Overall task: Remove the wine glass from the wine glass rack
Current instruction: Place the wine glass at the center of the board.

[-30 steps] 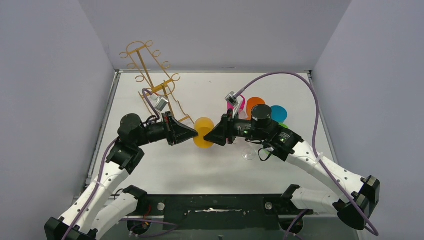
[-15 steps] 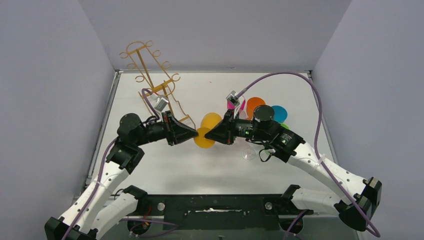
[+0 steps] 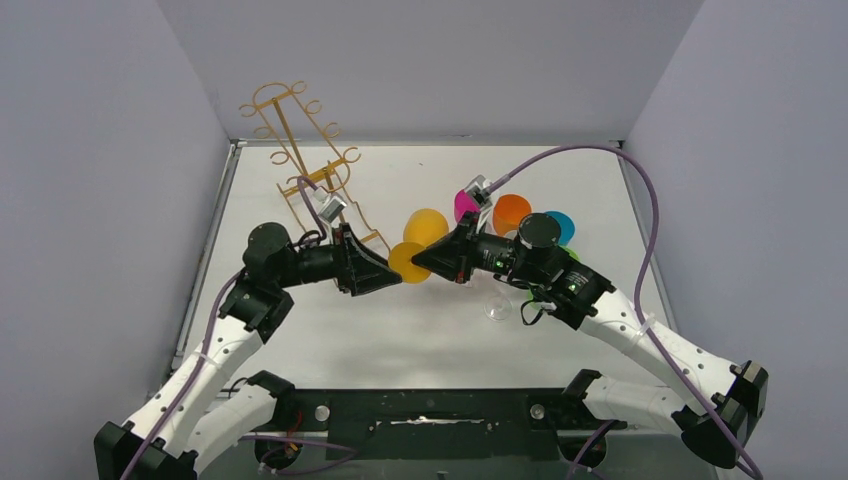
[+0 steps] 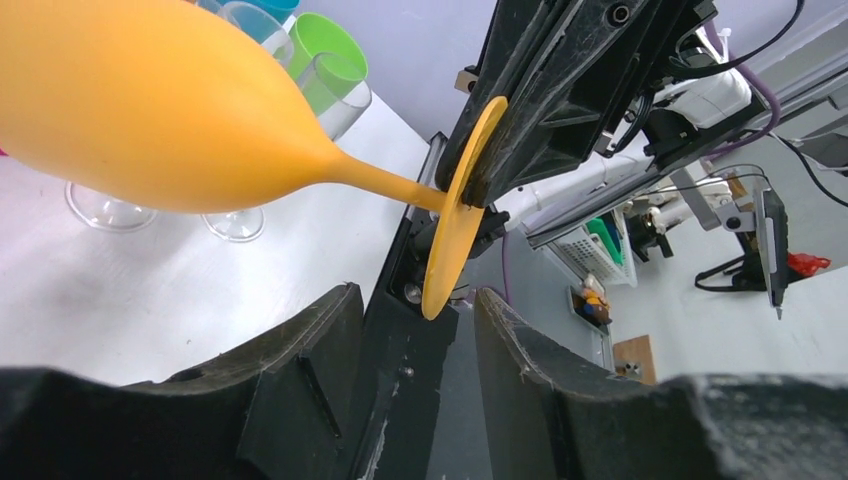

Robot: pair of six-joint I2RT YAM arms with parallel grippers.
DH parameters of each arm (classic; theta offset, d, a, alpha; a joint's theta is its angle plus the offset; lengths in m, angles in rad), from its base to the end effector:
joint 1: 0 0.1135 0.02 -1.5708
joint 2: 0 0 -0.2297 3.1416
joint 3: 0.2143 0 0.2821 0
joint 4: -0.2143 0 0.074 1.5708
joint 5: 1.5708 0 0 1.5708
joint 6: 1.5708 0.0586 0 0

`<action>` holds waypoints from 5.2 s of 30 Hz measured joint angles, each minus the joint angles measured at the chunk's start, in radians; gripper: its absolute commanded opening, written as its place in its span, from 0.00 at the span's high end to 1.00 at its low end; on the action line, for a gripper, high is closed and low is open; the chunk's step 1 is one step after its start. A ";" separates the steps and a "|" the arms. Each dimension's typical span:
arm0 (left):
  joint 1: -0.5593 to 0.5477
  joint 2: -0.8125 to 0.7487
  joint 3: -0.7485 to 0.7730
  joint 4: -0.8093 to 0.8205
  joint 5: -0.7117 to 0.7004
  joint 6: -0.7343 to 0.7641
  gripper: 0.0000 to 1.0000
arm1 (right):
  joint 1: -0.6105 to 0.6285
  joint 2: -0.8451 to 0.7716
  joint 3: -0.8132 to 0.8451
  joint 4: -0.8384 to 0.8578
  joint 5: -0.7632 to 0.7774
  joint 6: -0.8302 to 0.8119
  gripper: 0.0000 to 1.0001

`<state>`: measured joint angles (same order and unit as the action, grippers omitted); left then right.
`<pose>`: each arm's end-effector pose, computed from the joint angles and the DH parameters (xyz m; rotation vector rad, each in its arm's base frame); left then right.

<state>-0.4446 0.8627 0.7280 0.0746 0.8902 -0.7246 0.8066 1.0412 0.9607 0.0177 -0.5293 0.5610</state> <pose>0.2174 -0.1540 0.3038 0.5213 1.7982 -1.5669 0.1917 0.2427 0.3415 -0.6702 1.7176 1.4354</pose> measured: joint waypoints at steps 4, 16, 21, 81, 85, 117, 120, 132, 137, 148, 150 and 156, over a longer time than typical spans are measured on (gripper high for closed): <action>-0.002 0.017 -0.023 0.118 0.002 -0.071 0.61 | 0.000 0.000 0.000 0.012 -0.001 0.000 1.00; -0.065 0.087 -0.025 0.230 0.004 -0.099 1.00 | 0.000 -0.003 -0.001 -0.004 0.013 -0.015 0.78; -0.082 0.072 -0.028 0.188 -0.014 -0.036 1.00 | 0.003 -0.011 -0.001 -0.007 0.046 -0.027 0.53; -0.083 -0.224 -0.394 0.280 0.359 0.698 1.00 | -0.229 0.231 0.138 -0.167 -0.510 0.144 0.85; -0.083 -0.227 -0.394 0.248 0.355 0.726 1.00 | -0.230 0.240 0.138 -0.124 -0.533 0.169 1.00; -0.077 -0.388 -0.388 0.074 -0.084 0.562 0.20 | 0.183 0.329 0.206 -0.529 0.559 -0.204 1.00; -0.077 -0.393 -0.367 0.043 -0.206 0.522 0.19 | 0.186 0.371 0.203 -0.554 0.643 -0.212 1.00; -0.077 -0.468 -0.354 -0.026 -0.559 0.432 0.18 | 0.185 0.365 0.134 -0.478 0.780 -0.218 0.95; -0.077 -0.444 -0.279 -0.109 -0.764 0.388 0.18 | 0.190 0.323 0.068 -0.413 0.797 -0.215 0.82; -0.077 -0.327 0.022 -0.426 -1.139 0.312 0.16 | 0.190 0.255 0.031 -0.366 0.822 -0.215 0.48; -0.077 -0.330 0.035 -0.472 -1.197 0.309 0.15 | 0.190 0.220 0.032 -0.363 0.834 -0.220 0.42; -0.077 -0.278 0.063 -0.578 -1.308 0.308 0.12 | 0.190 0.072 0.032 -0.341 0.948 -0.249 0.09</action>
<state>-0.5217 0.5846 0.7914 -0.5037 -0.4175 -0.4164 0.9966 1.1133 0.9928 -0.3237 0.4183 0.3122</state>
